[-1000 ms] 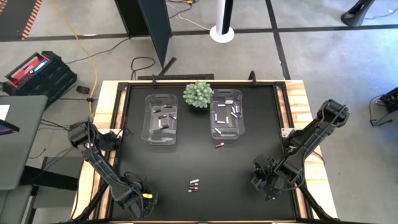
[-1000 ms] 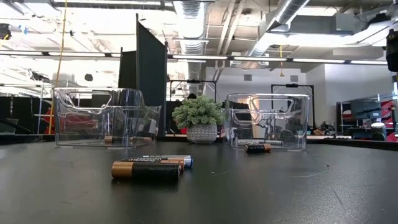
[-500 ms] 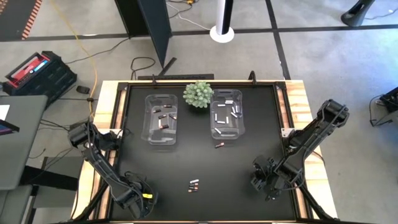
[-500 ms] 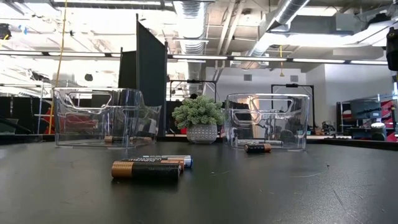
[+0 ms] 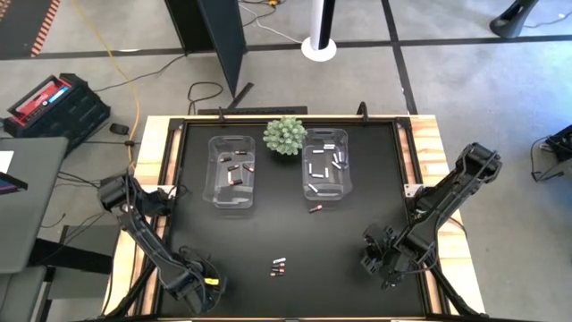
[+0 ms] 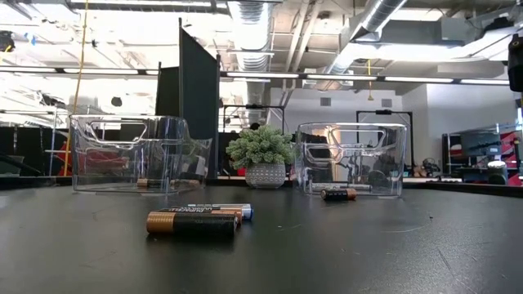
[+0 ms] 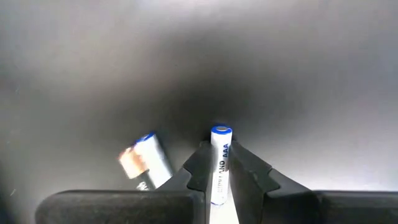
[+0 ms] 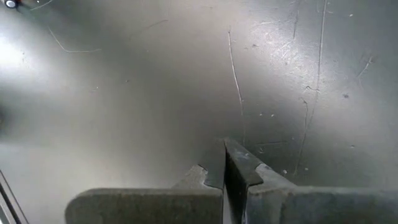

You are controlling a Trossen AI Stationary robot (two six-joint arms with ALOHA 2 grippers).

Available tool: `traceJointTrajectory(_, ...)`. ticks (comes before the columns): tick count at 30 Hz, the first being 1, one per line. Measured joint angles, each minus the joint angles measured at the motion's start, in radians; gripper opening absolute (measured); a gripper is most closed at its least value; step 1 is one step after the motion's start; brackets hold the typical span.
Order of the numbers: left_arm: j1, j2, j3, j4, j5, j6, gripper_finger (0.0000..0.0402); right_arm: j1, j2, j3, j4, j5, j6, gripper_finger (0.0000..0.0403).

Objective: Sort batteries
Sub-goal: Put the white-blue battery into the right transparent bin

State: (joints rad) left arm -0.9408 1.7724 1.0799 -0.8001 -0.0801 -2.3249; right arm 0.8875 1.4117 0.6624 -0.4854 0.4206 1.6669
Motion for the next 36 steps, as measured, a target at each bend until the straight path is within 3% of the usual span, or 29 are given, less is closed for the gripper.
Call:
traceJointTrajectory(8, 0.047, -0.070, 0.000, -0.027, -0.140, 0.070, 0.0037, 0.000, 0.000, 0.000, -0.004, 0.000, -0.004, 0.0019)
traceJointTrajectory(13, 0.121, -0.122, 0.001, -0.027, -0.261, 0.214, 0.0038, 0.000, 0.000, 0.000, -0.008, 0.000, -0.004, 0.0019)
traceJointTrajectory(19, 0.317, -0.179, 0.002, 0.042, -0.266, 0.638, 0.0038, 0.000, 0.000, 0.000, -0.008, 0.001, 0.003, 0.0019)
traceJointTrajectory(24, 0.551, -0.213, 0.003, 0.233, -0.241, 1.103, 0.0038, -0.004, 0.000, 0.000, -0.010, 0.001, 0.045, 0.0019)
traceJointTrajectory(28, 0.765, -0.223, 0.014, 0.408, -0.126, 1.418, 0.0038, -0.025, 0.000, 0.000, -0.017, 0.001, 0.083, 0.0019)
traceJointTrajectory(36, 1.103, -0.123, 0.290, 0.386, 0.090, 1.913, 0.0038, -0.113, 0.000, 0.000, -0.043, 0.001, 0.124, 0.0019)
